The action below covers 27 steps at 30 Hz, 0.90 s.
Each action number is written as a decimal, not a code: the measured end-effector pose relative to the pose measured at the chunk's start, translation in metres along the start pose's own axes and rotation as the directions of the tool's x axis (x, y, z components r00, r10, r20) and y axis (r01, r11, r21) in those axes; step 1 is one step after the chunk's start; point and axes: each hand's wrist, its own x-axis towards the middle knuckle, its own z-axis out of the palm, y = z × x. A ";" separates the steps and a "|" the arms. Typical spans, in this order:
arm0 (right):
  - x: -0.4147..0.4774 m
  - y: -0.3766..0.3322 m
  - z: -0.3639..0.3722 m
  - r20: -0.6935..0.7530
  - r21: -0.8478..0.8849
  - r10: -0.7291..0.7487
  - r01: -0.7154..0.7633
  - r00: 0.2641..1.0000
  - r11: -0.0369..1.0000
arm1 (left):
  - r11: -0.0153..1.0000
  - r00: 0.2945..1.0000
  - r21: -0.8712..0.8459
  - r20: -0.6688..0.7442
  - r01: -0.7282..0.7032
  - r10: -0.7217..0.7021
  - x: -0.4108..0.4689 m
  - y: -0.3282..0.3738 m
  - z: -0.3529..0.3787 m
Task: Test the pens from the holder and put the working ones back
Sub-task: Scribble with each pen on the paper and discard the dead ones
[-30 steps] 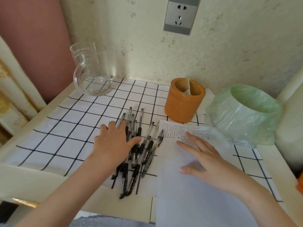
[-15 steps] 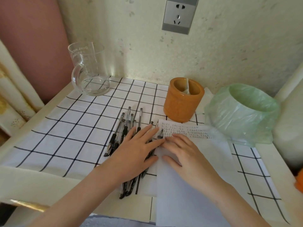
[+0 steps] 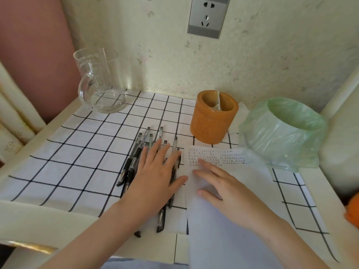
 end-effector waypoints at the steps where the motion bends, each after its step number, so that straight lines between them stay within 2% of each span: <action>1: 0.001 -0.002 -0.002 -0.032 0.006 0.007 -0.007 0.999 1.000 | 1.000 0.999 -0.016 -0.045 0.009 -0.010 0.000 0.000 -0.002; 3: 0.004 -0.003 -0.005 -0.107 0.016 0.013 -0.012 0.994 1.000 | 0.999 0.995 0.028 -0.095 0.026 -0.023 0.000 0.001 -0.004; 5: 0.006 -0.004 -0.006 -0.158 0.036 0.009 -0.004 0.987 0.999 | 0.997 0.996 0.064 -0.082 0.051 -0.045 0.000 0.001 -0.003; 9: 0.007 -0.006 0.002 -0.159 0.046 -0.020 0.027 0.987 0.999 | 0.994 0.997 0.092 -0.055 0.066 -0.061 0.000 0.008 -0.002; 14: 0.009 -0.008 0.010 -0.165 0.073 -0.009 0.022 0.986 0.997 | 0.994 0.994 0.031 -0.029 0.106 -0.105 0.003 0.014 -0.008; 16: 0.010 -0.011 0.013 -0.187 0.165 0.044 -0.012 0.981 0.986 | 0.993 0.992 -0.011 -0.038 0.117 -0.117 0.003 0.015 -0.005; 19: 0.015 -0.016 0.016 -0.183 0.360 0.183 -0.107 0.966 0.927 | 0.995 0.988 -0.045 -0.128 0.084 -0.089 0.003 0.016 0.000; 22: 0.019 -0.020 0.017 -0.143 0.417 0.228 -0.151 0.963 0.896 | 0.994 0.993 -0.059 -0.067 0.093 -0.097 0.002 0.019 0.002; 24: 0.021 -0.022 0.016 -0.116 0.476 0.252 -0.169 0.961 0.863 | 0.992 0.992 -0.090 -0.092 0.083 -0.091 0.002 0.018 0.004; 27: 0.022 -0.025 0.010 -0.087 0.684 0.309 -0.169 0.947 0.710 | 0.957 0.976 -0.286 -0.195 0.039 -0.098 0.005 0.019 -0.002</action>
